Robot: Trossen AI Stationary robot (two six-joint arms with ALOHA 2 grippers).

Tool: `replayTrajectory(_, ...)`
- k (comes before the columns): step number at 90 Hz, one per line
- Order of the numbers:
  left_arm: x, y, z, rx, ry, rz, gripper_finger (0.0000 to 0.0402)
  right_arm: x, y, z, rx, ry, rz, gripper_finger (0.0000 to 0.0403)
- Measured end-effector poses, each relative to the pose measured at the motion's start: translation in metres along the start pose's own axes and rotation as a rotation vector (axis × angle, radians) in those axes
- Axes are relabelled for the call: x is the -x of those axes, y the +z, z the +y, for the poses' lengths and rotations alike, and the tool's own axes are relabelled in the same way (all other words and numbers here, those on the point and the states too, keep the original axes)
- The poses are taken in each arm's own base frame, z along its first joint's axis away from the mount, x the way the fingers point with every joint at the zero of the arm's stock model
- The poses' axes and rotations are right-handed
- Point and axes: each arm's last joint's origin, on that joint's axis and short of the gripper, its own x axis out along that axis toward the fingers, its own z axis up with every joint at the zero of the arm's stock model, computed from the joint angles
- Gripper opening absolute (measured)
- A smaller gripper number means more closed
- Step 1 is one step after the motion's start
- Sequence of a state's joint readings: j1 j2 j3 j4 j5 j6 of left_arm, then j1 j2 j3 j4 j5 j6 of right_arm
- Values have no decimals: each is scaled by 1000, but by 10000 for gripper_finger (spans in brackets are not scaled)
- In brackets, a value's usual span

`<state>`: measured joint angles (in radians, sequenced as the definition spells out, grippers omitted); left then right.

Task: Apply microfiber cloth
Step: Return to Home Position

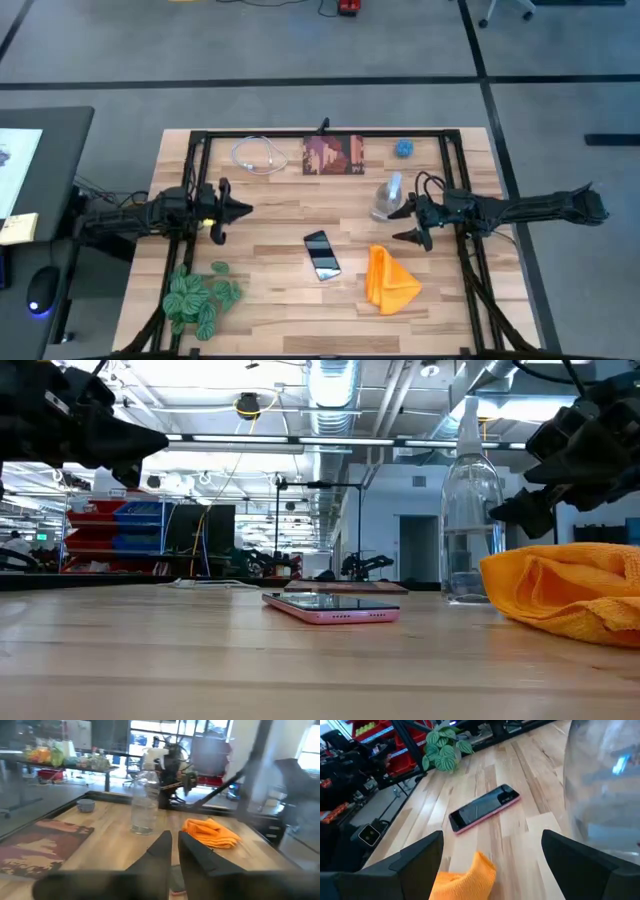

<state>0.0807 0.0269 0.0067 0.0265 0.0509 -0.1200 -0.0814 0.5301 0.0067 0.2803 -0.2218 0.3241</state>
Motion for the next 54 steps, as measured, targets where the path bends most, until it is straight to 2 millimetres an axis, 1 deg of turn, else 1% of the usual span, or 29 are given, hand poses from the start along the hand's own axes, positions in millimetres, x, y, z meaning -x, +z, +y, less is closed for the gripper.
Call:
replayTrajectory(23,0,-2,-13,1,-127,16,13,0,-2,-1,-6,-8,25,322)
replayTrajectory(54,0,-2,-14,1,-138,17,13,0,-4,-1,-8,-12,37,322)
